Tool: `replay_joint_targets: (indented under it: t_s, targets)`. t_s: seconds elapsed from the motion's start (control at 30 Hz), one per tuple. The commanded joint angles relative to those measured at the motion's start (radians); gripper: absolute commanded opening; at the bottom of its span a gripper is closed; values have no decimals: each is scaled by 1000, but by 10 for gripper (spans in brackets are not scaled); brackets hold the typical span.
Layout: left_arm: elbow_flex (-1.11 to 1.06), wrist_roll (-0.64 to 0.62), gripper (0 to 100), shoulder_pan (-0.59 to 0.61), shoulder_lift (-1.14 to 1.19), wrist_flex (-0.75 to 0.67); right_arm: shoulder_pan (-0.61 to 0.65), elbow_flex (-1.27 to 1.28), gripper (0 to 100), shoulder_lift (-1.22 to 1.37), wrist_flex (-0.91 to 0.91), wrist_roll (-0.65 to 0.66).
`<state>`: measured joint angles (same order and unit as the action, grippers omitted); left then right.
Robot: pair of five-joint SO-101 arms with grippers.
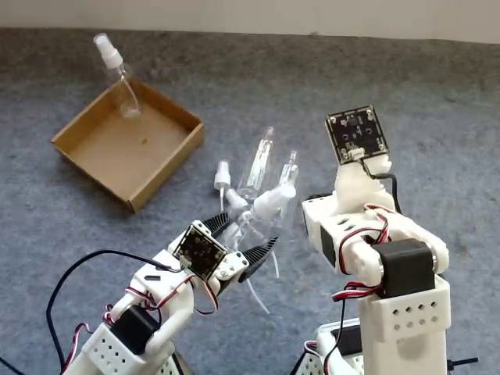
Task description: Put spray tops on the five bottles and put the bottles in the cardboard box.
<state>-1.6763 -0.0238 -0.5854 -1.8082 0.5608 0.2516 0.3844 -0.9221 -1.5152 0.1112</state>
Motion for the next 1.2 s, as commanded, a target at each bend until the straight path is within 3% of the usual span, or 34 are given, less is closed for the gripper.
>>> replay_joint_targets:
  t_s: [0.0, 0.13, 0.3, 0.6, 0.83, 0.97, 1.17]
  targets:
    - [-18, 5, 148, 13, -21, -12, 73, -8, 6, -59, 12, -11]
    - [-18, 5, 148, 13, -21, -12, 193, -8, 6, -107, 61, -8]
    - [-18, 5, 148, 13, -21, -11, 205, 76, 6, -114, 153, -6]
    - [-18, 5, 148, 13, -21, -12, 214, 159, 6, -114, 151, -6]
    - [-18, 6, 148, 13, -21, -12, 343, 163, 6, -185, 160, -3]
    - [-18, 6, 148, 13, -21, -12, 351, 166, 8, -271, 160, 0]
    - [-18, 8, 145, 13, -21, -12, 351, 223, 8, -398, 136, 115]
